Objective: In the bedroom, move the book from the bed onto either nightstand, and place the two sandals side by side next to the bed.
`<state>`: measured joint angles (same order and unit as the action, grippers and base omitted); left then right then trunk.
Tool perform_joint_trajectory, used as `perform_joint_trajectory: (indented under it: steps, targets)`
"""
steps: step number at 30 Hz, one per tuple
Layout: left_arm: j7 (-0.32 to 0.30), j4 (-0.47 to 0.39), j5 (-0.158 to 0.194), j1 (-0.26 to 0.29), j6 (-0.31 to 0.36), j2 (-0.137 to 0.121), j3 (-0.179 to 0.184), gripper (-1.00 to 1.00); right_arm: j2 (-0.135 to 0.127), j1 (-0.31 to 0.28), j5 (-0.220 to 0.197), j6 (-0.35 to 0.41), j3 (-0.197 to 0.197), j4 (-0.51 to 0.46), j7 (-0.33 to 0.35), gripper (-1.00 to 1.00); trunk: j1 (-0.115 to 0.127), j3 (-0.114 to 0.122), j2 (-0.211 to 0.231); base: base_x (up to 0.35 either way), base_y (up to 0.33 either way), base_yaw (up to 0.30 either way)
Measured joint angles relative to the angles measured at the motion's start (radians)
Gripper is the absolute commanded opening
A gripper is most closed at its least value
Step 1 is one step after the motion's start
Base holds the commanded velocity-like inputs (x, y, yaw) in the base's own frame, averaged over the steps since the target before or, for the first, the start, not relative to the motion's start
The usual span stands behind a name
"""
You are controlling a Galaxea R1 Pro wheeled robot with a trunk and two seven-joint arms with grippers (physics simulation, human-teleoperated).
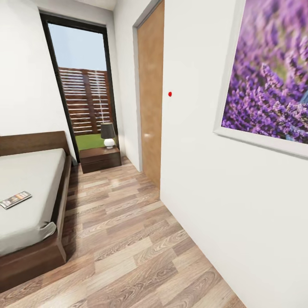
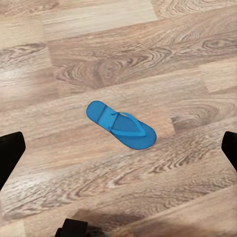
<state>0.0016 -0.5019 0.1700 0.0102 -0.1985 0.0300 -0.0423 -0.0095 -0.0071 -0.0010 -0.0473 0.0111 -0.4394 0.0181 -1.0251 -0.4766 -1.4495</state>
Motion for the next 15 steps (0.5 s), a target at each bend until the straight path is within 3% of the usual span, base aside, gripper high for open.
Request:
perform_joint_trajectory:
  steps: [5, 15]
  targets:
    - [0.0, 0.0, 0.0, 0.0, 0.0, 0.0, 0.0, 1.0, 0.0, 0.0, 0.0, 0.0, 0.0, 0.0, 0.0, 1.0, 0.0, 0.0, 0.0, 0.013, -0.02, 0.0]
    - [0.0, 0.0, 0.0, 0.0, 0.0, 0.0, 0.0, 1.0, 0.0, 0.0, 0.0, 0.0, 0.0, 0.0, 0.0, 1.0, 0.0, 0.0, 0.0, 0.123, -0.193, 0.0]
